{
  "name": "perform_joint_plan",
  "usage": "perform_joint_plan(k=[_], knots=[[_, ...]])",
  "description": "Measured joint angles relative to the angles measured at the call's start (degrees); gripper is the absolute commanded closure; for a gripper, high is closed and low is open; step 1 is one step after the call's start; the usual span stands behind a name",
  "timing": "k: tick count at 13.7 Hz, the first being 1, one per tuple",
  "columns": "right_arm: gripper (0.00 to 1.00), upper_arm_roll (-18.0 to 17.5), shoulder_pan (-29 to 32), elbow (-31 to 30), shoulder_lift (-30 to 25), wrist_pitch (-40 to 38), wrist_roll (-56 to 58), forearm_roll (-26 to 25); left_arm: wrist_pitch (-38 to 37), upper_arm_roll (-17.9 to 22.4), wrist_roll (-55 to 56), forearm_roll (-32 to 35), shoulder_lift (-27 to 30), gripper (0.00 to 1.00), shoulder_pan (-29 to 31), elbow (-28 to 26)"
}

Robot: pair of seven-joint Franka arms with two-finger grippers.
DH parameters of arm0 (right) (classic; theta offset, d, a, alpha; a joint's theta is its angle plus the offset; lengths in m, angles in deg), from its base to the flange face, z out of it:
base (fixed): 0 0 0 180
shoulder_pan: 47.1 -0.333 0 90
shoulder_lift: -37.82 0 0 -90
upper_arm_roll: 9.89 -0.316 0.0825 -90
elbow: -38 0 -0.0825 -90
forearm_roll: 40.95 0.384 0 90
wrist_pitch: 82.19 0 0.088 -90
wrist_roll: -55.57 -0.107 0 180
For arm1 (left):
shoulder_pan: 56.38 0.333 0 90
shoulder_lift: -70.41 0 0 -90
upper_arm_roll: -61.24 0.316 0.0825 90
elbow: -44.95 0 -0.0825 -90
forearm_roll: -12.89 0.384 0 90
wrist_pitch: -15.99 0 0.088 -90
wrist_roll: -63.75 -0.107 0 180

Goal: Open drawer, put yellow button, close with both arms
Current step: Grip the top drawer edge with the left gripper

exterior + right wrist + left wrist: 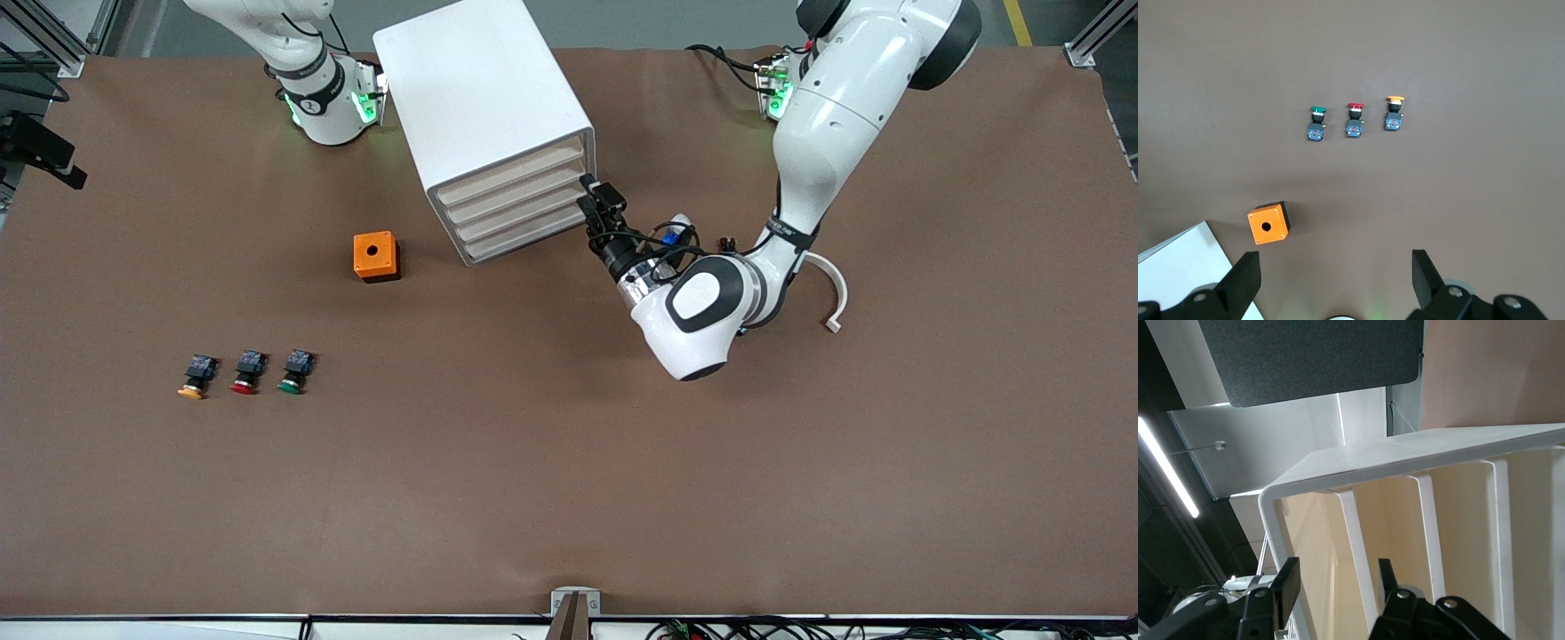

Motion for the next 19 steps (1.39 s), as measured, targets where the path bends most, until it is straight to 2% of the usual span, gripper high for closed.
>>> perform_joint_plan(k=[17,19], knots=[[0.00,0.00,0.00,0.00,0.01,0.00,0.00,0.00,1.10,0.12,-0.25,-0.02,-1.21,0.45,-7.41,0.57],[0.00,0.00,0.00,0.00,0.01,0.00,0.00,0.00,1.77,0.12,-1.24,-0.02,-1.21,0.50,-7.88,0.58]])
